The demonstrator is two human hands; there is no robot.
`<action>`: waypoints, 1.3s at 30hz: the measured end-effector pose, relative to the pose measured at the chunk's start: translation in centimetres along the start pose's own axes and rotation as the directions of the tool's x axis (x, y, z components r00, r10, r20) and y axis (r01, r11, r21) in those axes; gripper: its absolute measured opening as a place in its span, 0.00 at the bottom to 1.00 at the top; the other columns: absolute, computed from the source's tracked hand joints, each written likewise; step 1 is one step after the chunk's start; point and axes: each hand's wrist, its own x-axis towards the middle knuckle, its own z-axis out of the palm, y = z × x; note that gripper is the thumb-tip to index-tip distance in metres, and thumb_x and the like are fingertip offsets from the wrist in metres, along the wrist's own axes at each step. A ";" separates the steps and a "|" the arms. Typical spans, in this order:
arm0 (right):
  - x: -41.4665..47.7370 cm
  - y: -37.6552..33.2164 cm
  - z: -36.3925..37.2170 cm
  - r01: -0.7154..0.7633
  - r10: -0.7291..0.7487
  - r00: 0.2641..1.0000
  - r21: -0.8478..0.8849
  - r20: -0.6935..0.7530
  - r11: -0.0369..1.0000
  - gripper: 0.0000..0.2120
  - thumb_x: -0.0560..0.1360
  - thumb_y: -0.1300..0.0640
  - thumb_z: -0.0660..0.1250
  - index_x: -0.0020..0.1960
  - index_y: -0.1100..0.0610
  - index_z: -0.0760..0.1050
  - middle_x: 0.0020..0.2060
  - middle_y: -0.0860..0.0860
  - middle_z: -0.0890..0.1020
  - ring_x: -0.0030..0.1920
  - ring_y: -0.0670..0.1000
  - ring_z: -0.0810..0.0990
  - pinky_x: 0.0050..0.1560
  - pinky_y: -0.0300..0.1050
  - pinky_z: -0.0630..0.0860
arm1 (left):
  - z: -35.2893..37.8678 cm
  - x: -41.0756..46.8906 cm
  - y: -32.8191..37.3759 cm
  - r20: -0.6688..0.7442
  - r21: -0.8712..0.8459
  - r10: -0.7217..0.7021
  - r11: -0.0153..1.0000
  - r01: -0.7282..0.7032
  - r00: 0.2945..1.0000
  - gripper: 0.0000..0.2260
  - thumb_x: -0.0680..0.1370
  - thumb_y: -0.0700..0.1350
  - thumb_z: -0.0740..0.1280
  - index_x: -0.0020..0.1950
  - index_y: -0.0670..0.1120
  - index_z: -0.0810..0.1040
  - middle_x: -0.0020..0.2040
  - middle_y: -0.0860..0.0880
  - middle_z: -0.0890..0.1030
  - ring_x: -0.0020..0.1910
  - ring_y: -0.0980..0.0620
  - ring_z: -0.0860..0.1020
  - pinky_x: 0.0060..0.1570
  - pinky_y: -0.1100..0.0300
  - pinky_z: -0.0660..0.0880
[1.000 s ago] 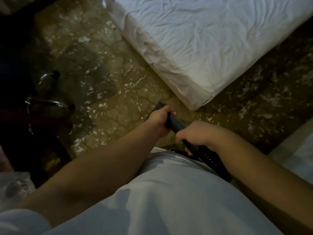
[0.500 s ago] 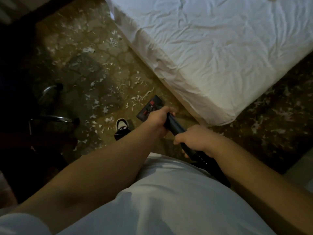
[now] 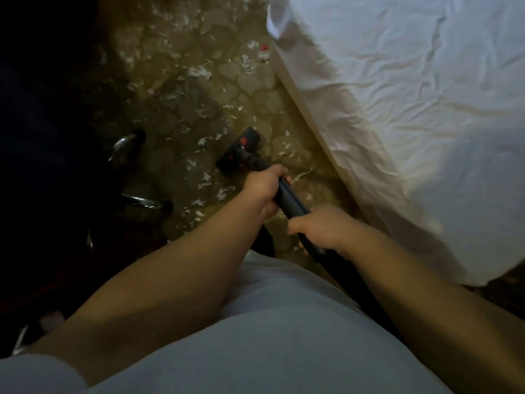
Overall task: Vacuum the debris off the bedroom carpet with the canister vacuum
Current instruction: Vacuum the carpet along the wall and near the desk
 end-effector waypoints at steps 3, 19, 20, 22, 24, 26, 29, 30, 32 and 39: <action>1.9 -4.0 1.6 0.019 -0.020 0.999 0.050 0.027 0.999 0.12 0.72 0.53 0.75 0.48 0.61 0.81 0.35 0.57 0.87 0.34 0.55 0.86 0.39 0.51 0.83 | -2.4 1.5 3.8 -0.070 0.041 0.058 0.998 -0.055 0.996 0.03 0.74 0.37 0.69 0.42 0.40 0.76 0.35 0.44 0.77 0.31 0.49 0.76 0.36 0.56 0.78; 4.9 -6.6 2.9 0.086 -0.080 0.995 0.110 -0.056 0.990 0.22 0.66 0.45 0.75 0.53 0.59 0.81 0.42 0.58 0.87 0.41 0.58 0.88 0.45 0.57 0.87 | -3.1 3.2 7.5 -0.076 0.100 0.087 0.992 -0.079 0.993 0.03 0.75 0.36 0.67 0.42 0.41 0.78 0.32 0.46 0.78 0.34 0.50 0.77 0.44 0.54 0.78; 4.7 -5.4 2.5 0.079 -0.072 0.995 0.125 -0.062 0.989 0.19 0.69 0.47 0.75 0.52 0.59 0.80 0.41 0.57 0.87 0.39 0.57 0.88 0.41 0.53 0.87 | -2.2 3.0 6.6 -0.067 0.133 0.079 0.989 -0.069 0.995 0.02 0.75 0.36 0.68 0.42 0.41 0.78 0.33 0.46 0.78 0.34 0.50 0.77 0.43 0.54 0.78; 3.8 -2.6 1.6 0.065 -0.056 0.996 0.141 -0.067 0.988 0.13 0.72 0.49 0.74 0.51 0.57 0.79 0.41 0.55 0.85 0.37 0.53 0.86 0.35 0.46 0.81 | -0.2 2.6 4.4 -0.054 0.203 0.074 0.977 -0.062 0.996 0.02 0.74 0.36 0.67 0.42 0.41 0.77 0.33 0.46 0.77 0.33 0.50 0.76 0.35 0.58 0.77; 2.8 0.9 0.9 0.047 -0.034 0.996 0.170 -0.077 0.984 0.13 0.72 0.51 0.73 0.51 0.58 0.80 0.43 0.55 0.84 0.39 0.55 0.84 0.38 0.47 0.78 | 1.8 1.9 1.4 -0.027 0.265 0.077 0.962 -0.067 0.997 0.02 0.74 0.37 0.66 0.42 0.40 0.75 0.33 0.45 0.76 0.31 0.49 0.75 0.31 0.58 0.75; 1.7 4.7 0.2 0.029 -0.011 0.996 0.224 -0.084 0.974 0.15 0.69 0.51 0.73 0.51 0.60 0.81 0.45 0.56 0.84 0.41 0.56 0.84 0.39 0.49 0.77 | 3.9 0.9 -1.9 0.007 0.308 0.066 0.949 -0.065 0.998 0.03 0.75 0.37 0.66 0.41 0.40 0.74 0.34 0.44 0.75 0.31 0.48 0.75 0.33 0.57 0.73; 0.3 10.3 -0.8 -0.009 0.032 0.997 0.293 -0.076 0.956 0.17 0.69 0.52 0.73 0.53 0.61 0.82 0.42 0.57 0.82 0.40 0.58 0.83 0.38 0.50 0.76 | 6.8 -0.6 -6.9 0.034 0.363 0.047 0.930 -0.056 0.998 0.04 0.75 0.37 0.67 0.40 0.41 0.74 0.34 0.44 0.75 0.31 0.48 0.75 0.32 0.57 0.73; -0.3 12.3 -1.1 -0.017 0.044 0.996 0.316 -0.080 0.949 0.16 0.69 0.52 0.73 0.53 0.61 0.82 0.42 0.57 0.82 0.40 0.58 0.83 0.37 0.50 0.77 | 7.8 -1.2 -8.6 0.047 0.374 0.037 0.926 -0.052 0.998 0.04 0.75 0.37 0.67 0.40 0.41 0.74 0.34 0.44 0.75 0.31 0.48 0.75 0.32 0.56 0.73; -1.5 16.3 -1.8 -0.027 0.063 0.994 0.349 -0.091 0.937 0.15 0.69 0.53 0.74 0.51 0.61 0.82 0.42 0.59 0.84 0.38 0.59 0.84 0.35 0.49 0.77 | 9.7 -2.6 -12.1 0.078 0.402 0.021 0.914 -0.051 0.997 0.05 0.74 0.37 0.67 0.38 0.41 0.74 0.33 0.44 0.76 0.31 0.47 0.75 0.33 0.56 0.74; -6.6 31.3 -3.0 -0.057 0.105 0.986 0.332 -0.128 0.941 0.16 0.70 0.50 0.76 0.52 0.59 0.80 0.45 0.59 0.85 0.42 0.59 0.86 0.38 0.48 0.79 | 14.6 -7.6 -26.4 0.142 0.442 -0.050 0.897 -0.018 0.989 0.09 0.75 0.39 0.67 0.34 0.41 0.74 0.34 0.44 0.75 0.34 0.46 0.74 0.37 0.54 0.73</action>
